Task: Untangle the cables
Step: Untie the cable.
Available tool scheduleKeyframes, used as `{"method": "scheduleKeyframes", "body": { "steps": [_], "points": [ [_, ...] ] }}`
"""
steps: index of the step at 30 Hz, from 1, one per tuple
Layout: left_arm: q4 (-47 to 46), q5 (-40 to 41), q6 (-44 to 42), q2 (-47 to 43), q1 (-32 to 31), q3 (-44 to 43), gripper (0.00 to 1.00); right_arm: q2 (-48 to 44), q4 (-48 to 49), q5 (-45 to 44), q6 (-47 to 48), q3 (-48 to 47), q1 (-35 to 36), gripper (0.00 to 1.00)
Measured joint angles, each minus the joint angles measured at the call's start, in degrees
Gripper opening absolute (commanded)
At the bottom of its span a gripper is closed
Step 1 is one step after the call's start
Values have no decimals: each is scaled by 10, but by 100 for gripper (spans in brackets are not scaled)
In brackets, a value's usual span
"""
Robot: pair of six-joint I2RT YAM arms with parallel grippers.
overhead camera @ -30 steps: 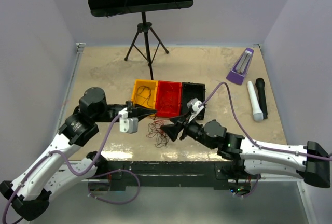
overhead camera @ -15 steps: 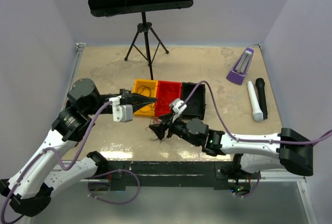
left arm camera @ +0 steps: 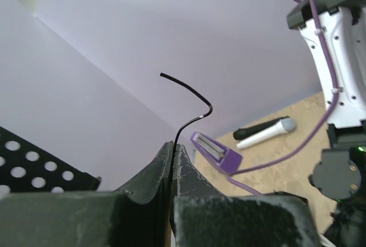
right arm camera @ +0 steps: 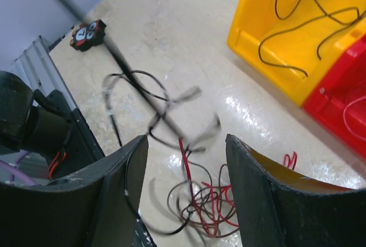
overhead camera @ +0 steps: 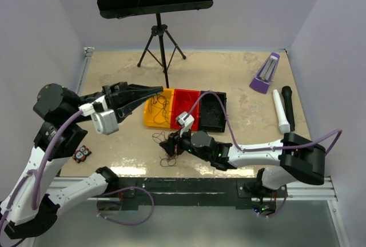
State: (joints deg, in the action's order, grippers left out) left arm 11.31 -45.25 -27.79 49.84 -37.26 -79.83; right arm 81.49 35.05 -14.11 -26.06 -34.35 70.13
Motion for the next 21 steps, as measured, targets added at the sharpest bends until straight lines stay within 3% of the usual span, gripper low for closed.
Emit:
{"method": "scheduleKeyframes", "body": {
  "steps": [13, 21],
  "points": [
    [-186, 94, -24, 41, 0, -130, 0, 75, 6, 4, -65, 45, 11, 57],
    [-302, 121, -137, 45, 0, -160, 0, 93, 5, 5, -90, 60, 20, 56]
  ]
}}
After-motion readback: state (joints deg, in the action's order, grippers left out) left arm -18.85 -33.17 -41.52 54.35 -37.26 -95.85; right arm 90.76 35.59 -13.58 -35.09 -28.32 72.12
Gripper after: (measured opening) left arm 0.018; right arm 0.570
